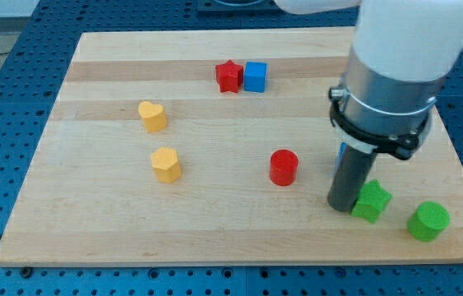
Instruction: Move your arm to the bottom left of the red circle
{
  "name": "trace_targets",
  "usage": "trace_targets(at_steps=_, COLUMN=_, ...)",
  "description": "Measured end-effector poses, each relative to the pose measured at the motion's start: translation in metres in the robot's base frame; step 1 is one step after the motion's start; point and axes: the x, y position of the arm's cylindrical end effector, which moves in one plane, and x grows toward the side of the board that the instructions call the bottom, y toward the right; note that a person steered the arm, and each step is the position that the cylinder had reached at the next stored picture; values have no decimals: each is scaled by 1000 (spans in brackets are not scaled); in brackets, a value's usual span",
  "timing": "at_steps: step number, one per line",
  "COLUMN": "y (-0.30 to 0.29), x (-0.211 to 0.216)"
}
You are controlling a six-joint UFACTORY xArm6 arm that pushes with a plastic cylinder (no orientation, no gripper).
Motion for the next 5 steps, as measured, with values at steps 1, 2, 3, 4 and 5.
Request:
trace_targets(at_steps=1, y=13, x=0)
trace_targets(at_steps=2, y=23, x=0)
trace_targets(at_steps=3, y=27, x=1)
trace_targets(at_steps=4, y=32, x=5)
trace_targets(at_steps=5, y=35, x=8)
